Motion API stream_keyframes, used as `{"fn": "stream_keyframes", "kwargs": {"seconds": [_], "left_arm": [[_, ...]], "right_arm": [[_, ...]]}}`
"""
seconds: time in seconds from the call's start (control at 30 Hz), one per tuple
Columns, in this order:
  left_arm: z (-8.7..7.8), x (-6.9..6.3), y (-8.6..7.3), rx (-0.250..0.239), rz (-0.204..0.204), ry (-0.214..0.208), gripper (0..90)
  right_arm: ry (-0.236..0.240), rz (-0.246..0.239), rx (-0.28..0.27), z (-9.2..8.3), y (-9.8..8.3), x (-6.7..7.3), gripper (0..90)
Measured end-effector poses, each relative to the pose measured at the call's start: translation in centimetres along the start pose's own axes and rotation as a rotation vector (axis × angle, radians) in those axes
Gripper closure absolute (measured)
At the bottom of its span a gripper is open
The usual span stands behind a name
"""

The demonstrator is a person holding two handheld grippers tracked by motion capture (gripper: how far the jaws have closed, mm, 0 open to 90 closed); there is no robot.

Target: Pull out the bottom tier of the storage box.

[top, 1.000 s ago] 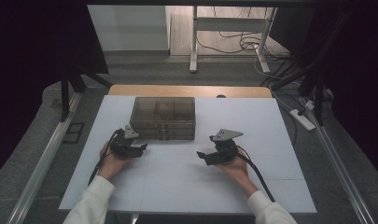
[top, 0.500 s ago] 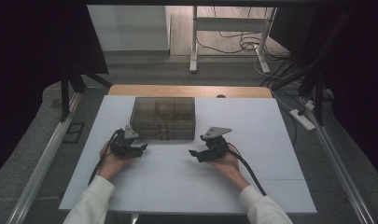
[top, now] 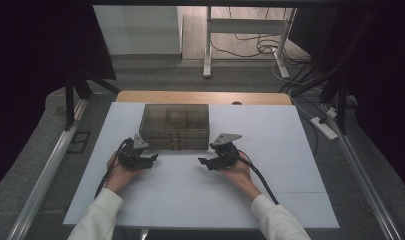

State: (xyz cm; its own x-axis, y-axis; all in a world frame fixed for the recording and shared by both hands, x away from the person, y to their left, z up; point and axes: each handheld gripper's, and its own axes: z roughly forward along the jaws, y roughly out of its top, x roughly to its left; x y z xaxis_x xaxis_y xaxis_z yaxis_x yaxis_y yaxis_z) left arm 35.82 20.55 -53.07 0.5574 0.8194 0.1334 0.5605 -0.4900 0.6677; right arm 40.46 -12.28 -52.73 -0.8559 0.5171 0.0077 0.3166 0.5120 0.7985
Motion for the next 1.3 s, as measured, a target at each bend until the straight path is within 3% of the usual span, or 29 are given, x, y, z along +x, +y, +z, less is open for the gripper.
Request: {"fn": "stream_keyframes", "kwargs": {"seconds": [0.53,0.7,0.9,1.2,1.3], "left_arm": [[0.0,0.0,0.0,0.0,0.003,0.003,31.1],[0.0,-0.1,0.0,0.0,0.007,0.001,31.1],[0.0,-0.1,0.0,0.0,0.008,0.002,31.2],[0.0,-0.1,0.0,0.0,0.007,0.005,31.4],[0.0,-0.1,0.0,-0.002,0.006,0.009,33.8]], "right_arm": [[-0.022,-0.012,0.008,0.3,0.2,0.1,32.7],[-0.077,-0.006,0.028,0.5,0.1,0.5,35.2],[-0.094,0.019,0.028,0.6,0.3,0.8,34.7],[-0.113,0.012,0.036,0.8,0.4,1.2,34.7],[-0.12,0.011,0.03,0.9,0.4,1.2,39.0]]}}
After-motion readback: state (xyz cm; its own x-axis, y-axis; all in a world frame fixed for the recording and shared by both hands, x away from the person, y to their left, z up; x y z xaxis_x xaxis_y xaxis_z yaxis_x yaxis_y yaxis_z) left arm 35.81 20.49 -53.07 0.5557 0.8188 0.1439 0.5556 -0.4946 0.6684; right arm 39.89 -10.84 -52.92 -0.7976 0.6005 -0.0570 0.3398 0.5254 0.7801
